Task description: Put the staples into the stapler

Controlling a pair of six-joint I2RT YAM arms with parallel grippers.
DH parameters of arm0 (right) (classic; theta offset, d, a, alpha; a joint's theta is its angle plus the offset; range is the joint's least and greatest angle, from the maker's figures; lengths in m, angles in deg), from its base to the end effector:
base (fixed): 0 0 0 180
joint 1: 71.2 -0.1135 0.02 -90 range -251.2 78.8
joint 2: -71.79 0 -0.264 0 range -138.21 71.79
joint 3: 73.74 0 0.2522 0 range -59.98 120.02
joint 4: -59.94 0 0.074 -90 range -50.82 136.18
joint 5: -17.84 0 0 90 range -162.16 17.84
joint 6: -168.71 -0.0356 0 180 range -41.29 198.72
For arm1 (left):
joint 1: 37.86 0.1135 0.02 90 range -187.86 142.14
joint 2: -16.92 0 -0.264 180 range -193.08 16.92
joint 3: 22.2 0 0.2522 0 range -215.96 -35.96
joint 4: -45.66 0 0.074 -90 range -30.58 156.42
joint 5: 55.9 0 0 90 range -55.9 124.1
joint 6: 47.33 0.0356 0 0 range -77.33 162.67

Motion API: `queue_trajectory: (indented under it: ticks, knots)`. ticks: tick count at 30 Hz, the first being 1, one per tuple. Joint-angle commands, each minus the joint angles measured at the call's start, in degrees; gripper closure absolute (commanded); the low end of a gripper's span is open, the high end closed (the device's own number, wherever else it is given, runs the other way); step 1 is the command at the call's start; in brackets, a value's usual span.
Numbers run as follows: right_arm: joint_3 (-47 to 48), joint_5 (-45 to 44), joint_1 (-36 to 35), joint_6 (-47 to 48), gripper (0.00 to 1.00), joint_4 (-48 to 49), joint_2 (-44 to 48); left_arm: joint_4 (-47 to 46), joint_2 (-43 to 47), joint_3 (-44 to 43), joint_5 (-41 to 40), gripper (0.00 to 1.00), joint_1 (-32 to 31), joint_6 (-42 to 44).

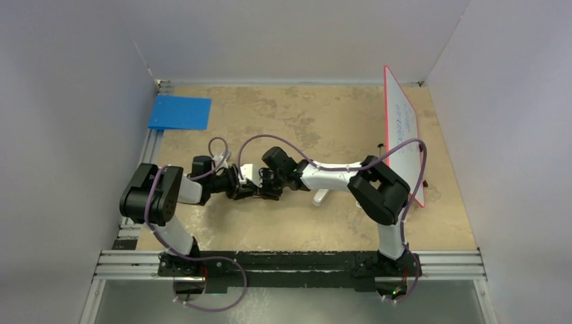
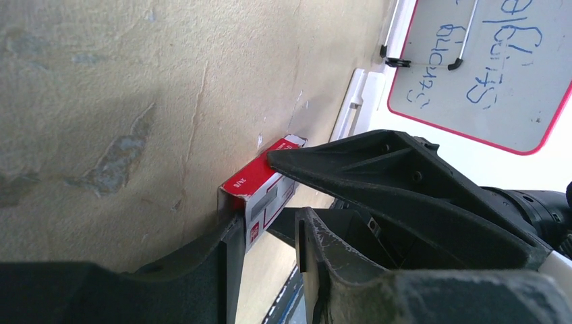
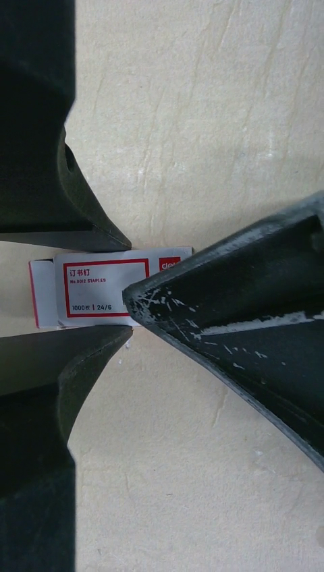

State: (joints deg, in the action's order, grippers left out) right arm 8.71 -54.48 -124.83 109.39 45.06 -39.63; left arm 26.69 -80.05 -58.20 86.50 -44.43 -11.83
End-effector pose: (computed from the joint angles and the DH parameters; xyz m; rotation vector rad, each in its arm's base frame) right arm 0.2373 0.3405 0.1623 -1.6949 1.6398 0.5581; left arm 0.2407 -0.0561 0.0910 -0.4964 2.4166 -1.5665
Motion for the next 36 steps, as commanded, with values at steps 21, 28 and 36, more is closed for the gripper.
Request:
queue_trajectory:
  ticks: [21,28,36]
  knots:
    - [-6.4,-2.3,1.2,-1.6,0.37,1.2,5.3,12.3,3.6,-4.0,-5.3,0.62,-1.2,5.4]
    - [-4.0,1.2,4.5,2.0,0.42,-6.1,3.2,12.0,2.7,-4.8,-4.7,0.68,-1.2,5.5]
    - [-5.8,-0.3,5.3,1.8,0.5,-6.1,2.6,12.1,0.6,-8.9,-3.2,0.68,-1.0,4.0]
